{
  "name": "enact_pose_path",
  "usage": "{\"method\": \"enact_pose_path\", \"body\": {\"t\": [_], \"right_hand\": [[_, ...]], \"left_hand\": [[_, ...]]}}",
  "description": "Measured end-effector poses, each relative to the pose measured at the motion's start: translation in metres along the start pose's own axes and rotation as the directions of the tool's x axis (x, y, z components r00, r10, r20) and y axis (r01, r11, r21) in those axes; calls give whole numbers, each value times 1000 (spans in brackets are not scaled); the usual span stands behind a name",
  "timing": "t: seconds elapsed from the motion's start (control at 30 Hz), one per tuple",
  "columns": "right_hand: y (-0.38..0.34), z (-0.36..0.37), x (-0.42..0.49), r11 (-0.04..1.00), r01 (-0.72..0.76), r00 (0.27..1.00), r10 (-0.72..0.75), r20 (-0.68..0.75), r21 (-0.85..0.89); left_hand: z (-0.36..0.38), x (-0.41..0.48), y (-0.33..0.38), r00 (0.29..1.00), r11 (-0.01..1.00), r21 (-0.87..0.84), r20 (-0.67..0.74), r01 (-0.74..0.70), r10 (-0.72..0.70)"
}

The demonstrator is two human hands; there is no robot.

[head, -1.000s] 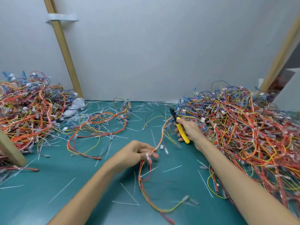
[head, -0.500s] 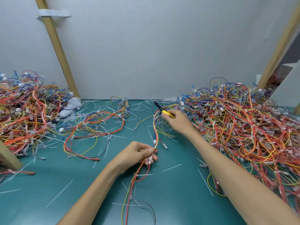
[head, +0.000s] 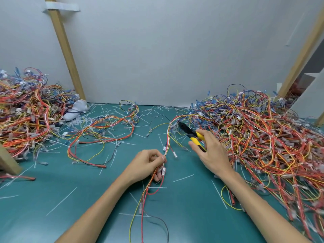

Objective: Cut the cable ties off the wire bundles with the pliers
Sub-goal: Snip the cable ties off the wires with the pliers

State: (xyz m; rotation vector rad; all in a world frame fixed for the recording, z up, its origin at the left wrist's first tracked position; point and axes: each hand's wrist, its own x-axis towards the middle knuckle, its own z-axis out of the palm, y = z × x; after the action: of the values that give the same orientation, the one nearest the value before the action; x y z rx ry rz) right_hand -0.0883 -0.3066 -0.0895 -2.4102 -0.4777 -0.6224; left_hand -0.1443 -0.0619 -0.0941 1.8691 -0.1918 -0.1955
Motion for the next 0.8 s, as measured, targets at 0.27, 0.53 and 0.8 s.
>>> {"method": "enact_pose_path", "body": {"t": [0.27, 0.53, 0.8], "right_hand": [[-9, 5, -18, 995, -62, 998, 62, 1, -77], [-9, 4, -19, 993, -63, 991, 74, 111, -99], [-9, 4, -20, 990, -75, 988, 89, 123, -118]], "left_hand": [[10, -10, 6, 986, 998, 37, -151, -59, 64], [11, -16, 8, 967, 995, 60, -239, -80, 92], [11, -15, 5, 965, 993, 81, -239, -87, 104]]}}
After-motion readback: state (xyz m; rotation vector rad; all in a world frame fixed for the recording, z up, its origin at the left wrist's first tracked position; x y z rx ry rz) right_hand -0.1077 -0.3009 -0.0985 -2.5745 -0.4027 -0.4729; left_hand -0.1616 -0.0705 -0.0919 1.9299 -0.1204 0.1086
